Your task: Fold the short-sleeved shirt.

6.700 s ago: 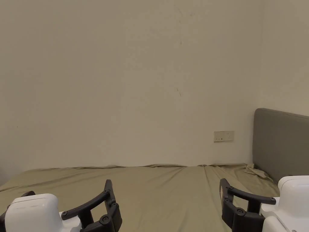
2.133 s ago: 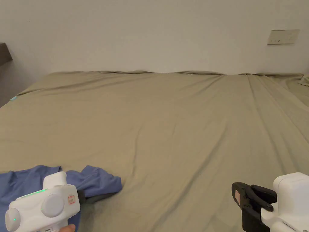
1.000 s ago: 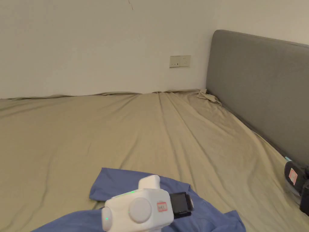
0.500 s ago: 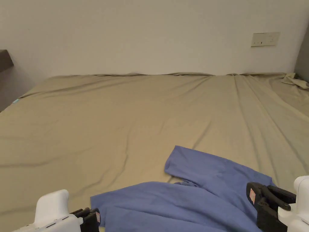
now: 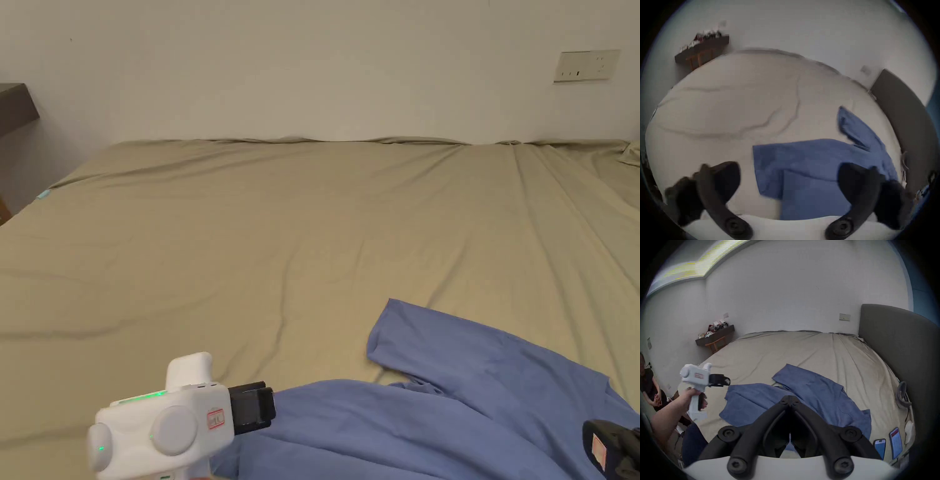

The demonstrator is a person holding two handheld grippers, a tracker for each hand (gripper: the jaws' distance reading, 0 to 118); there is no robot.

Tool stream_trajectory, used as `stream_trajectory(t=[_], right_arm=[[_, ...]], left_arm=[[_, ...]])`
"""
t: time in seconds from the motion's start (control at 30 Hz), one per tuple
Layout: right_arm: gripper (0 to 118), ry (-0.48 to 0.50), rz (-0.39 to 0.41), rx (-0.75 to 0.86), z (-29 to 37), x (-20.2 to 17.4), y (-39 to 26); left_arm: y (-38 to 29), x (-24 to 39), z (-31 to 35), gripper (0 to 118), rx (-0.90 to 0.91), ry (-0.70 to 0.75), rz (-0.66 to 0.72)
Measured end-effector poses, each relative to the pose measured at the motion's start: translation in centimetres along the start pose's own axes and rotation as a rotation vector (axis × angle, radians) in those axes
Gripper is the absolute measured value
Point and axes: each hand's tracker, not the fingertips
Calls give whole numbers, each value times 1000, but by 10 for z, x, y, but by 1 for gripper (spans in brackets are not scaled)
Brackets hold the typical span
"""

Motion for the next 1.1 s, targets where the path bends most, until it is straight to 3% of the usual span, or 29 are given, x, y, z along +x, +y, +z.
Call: stream_trajectory(t=[0.23, 0.33, 0.37, 0.4, 0.43, 0.53, 0.57, 0.6, 0.7, 0.73, 0.77, 0.8, 0.83, 0.87, 0.93, 1.03, 1.07, 1.1], right_arm=[[2, -39, -1, -36, -16, 9, -2], [2, -76, 5, -62, -25, 14, -4], [2, -101, 15, -64, -27, 18, -5], [2, -131, 25, -62, -27, 23, -7], [2, -164, 33, -68, -28, 30, -9], [2, -255, -13, -86, -24, 61, -12], [2, -282, -40, -90, -22, 72, -13], [2, -303, -73, -97, -20, 84, -14], [2, -360, -159, -97, -16, 118, -21], [13, -347, -192, -124, -19, 128, -25], [48, -341, -207, -168, -24, 136, -27], [114, -349, -254, -243, -32, 145, -31], [118, -350, -312, -319, -44, 151, -40], [118, -323, -337, -271, -46, 152, -45], [118, -258, -449, -398, -74, 165, -70], [117, -306, -532, -457, -102, 171, -95], [109, -350, -544, -486, -101, 166, -94], [65, -370, -562, -519, -107, 166, -98]], left_arm=[[-15, -7, -84, 118, -138, 136, 15], [-15, 27, -44, 112, -76, 212, -149], [-14, 32, -32, 88, -29, 210, -142], [-12, 36, -20, 33, -24, 88, -104], [-8, 24, -34, 4, -72, 29, -38], [6, 2, -42, 4, -90, -132, 110], [10, 0, -37, 4, -72, -142, 116], [-9, 29, 10, 4, 45, -116, 49], [-7, 38, 53, 4, 68, -200, 61], [1, 35, 66, 4, 85, -231, 73], [0, 38, 75, 4, 91, -243, 67], [-3, 43, 85, 4, 93, -234, 57], [-4, 48, 93, 4, 98, -224, 45], [3, 46, 95, 4, 85, -215, 26], [-2, 52, 105, 4, 105, -200, -6], [0, 46, 108, 4, 107, -198, 3], [0, 45, 108, 4, 101, -207, 19], [-2, 44, 109, 4, 99, -213, 37]])
